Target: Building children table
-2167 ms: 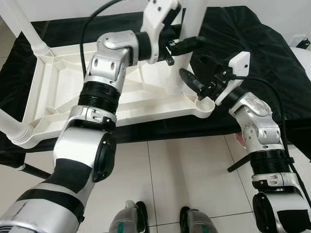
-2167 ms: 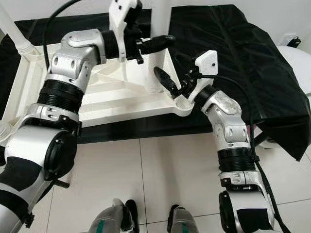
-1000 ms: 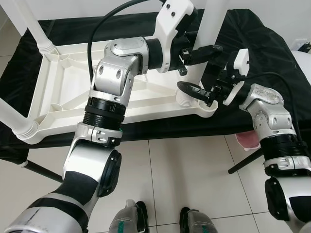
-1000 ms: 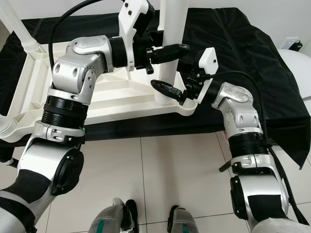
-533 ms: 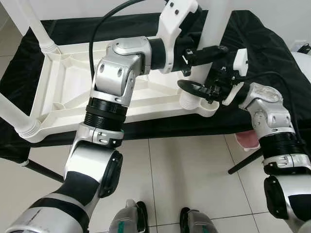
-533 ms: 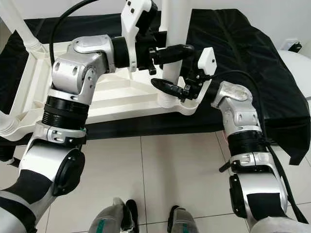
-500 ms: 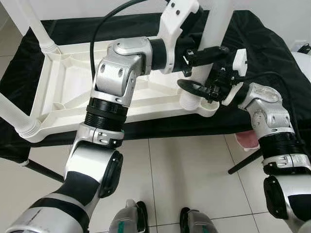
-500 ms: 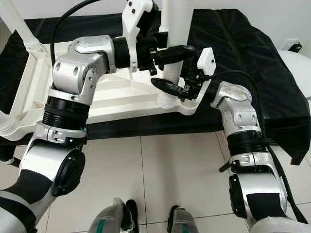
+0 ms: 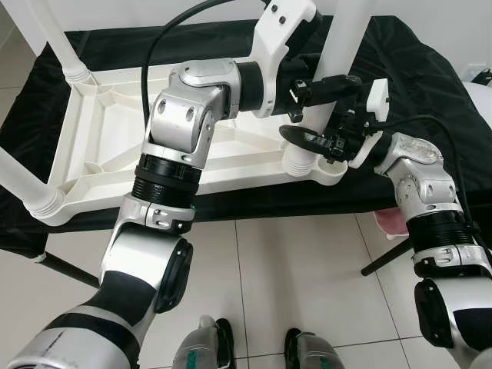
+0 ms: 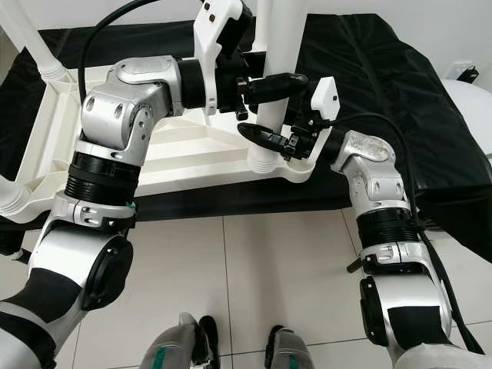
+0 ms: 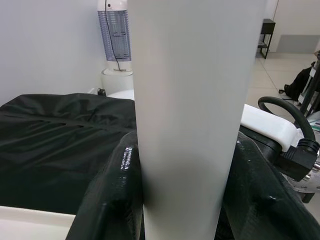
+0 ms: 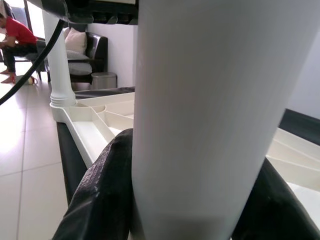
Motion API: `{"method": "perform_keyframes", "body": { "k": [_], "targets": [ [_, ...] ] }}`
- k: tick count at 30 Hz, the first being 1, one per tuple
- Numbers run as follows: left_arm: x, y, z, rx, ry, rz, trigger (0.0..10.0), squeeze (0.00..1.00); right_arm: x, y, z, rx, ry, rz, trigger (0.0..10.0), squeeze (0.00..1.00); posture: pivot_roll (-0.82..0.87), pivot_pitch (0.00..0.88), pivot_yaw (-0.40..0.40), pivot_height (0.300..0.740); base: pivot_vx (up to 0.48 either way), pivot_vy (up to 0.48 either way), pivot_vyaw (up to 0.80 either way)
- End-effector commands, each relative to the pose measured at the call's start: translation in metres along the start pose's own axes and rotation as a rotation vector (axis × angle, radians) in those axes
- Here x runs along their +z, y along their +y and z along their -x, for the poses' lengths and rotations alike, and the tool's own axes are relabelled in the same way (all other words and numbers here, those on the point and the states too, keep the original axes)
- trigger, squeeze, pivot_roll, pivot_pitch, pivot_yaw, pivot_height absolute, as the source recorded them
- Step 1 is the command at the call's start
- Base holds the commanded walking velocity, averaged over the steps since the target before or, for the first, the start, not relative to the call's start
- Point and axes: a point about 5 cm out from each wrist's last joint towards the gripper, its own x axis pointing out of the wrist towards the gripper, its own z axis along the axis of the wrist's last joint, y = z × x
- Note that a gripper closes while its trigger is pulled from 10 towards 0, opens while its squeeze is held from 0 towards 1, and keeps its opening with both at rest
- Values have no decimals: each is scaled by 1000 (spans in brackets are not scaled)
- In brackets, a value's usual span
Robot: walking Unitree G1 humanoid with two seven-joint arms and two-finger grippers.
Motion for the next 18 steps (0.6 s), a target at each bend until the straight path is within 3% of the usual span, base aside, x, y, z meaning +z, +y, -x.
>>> {"method": "perform_keyframes", "body": {
  "k": [1, 5, 6, 7, 8, 18],
  "targets": [
    [5, 1, -3, 82, -18, -23, 10000, 0, -6, 4, -3, 34, 9, -46, 0, 0, -101, 147, 48, 740, 0, 0, 0],
    [5, 1, -3, 81, -13, -30, 10000, 0, -6, 2, -2, 26, 13, -50, 0, 0, -102, 151, 46, 740, 0, 0, 0],
    [5, 0, -3, 79, -11, -31, 10000, 0, -6, 1, -1, 23, 21, -48, 4314, 0, -102, 152, 46, 740, 0, 0, 0],
    [5, 0, -3, 79, -11, -31, 10000, 0, -6, 1, -1, 23, 21, -48, 4314, 0, -102, 152, 46, 740, 0, 0, 0],
    [4, 0, -4, 77, -10, -33, 10000, 0, -6, 0, -1, 22, 31, -48, 10000, 0, -102, 152, 46, 740, 0, 0, 0],
    [5, -2, -4, 64, -9, -40, 10000, 0, -9, 0, 1, 36, 79, -63, 10000, 0, -104, 148, 44, 740, 0, 0, 0]
  ]
}}
